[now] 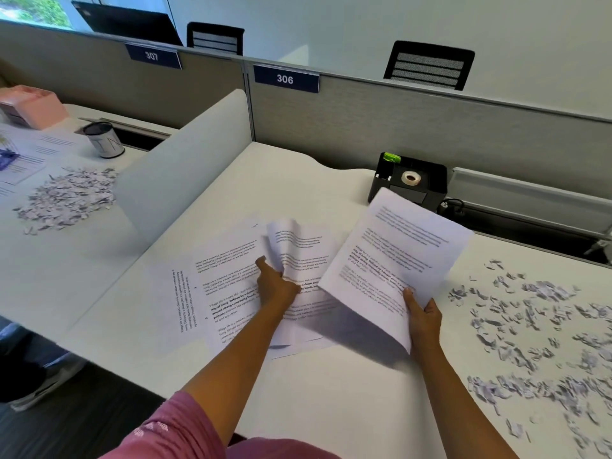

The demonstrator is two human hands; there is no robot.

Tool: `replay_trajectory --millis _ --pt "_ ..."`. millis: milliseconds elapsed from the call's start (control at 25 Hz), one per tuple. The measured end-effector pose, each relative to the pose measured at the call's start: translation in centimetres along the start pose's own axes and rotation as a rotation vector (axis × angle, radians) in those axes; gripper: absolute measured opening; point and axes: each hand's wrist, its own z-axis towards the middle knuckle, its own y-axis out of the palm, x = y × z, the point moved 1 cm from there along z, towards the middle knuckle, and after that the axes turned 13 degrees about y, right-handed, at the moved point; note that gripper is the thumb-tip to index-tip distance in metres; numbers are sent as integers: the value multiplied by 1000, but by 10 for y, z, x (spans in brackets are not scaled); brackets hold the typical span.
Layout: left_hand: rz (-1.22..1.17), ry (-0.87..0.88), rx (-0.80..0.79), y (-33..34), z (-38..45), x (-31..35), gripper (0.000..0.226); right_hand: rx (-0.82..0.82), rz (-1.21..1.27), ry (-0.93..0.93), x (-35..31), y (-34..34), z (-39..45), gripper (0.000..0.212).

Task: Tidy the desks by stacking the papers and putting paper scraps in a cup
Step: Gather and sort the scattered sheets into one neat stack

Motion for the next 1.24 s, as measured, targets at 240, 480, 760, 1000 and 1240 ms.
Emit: replay_trajectory --millis 240,480,760,1000,1240 --pt "-76 26 36 -11 -14 -10 73 47 51 56 1 -3 5 39" --pt "43 -153 277 -54 -11 -27 54 21 12 55 4 -3 6 41" --pt "484 -364 351 -79 -7 -47 66 8 -66 50 5 -1 7 39" --pt "393 -442 432 -83 1 -44 102 -16 -55 29 3 1 2 36" --pt "433 -387 390 -92 4 -49 114 -21 -51 25 3 2 2 34"
